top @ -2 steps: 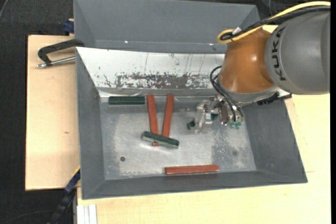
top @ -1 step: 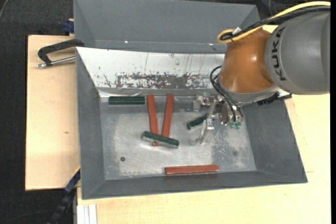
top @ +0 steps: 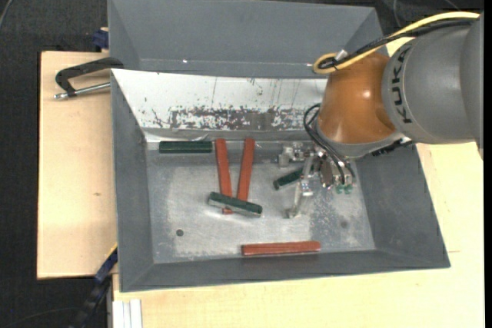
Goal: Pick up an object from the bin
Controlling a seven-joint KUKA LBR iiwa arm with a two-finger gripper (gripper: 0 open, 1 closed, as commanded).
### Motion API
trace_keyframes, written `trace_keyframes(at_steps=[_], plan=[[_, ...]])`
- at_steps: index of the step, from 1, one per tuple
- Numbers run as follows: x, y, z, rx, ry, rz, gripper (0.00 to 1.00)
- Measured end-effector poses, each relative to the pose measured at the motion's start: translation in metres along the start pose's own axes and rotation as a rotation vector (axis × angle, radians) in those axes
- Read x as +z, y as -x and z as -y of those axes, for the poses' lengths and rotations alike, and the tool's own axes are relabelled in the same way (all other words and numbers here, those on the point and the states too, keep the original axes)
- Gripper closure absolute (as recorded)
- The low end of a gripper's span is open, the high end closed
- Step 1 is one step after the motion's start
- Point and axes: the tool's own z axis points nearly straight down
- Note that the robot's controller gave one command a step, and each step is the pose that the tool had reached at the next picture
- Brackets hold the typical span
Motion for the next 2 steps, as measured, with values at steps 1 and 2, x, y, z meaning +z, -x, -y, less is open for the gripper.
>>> trace_keyframes(at_steps=[1,2], plan=[[-0.001,0.000,0.000,0.000,0.000,0.002,1.00],[-0.181,0.014,0.014,-0.019,-0.002,0.019,1.00]])
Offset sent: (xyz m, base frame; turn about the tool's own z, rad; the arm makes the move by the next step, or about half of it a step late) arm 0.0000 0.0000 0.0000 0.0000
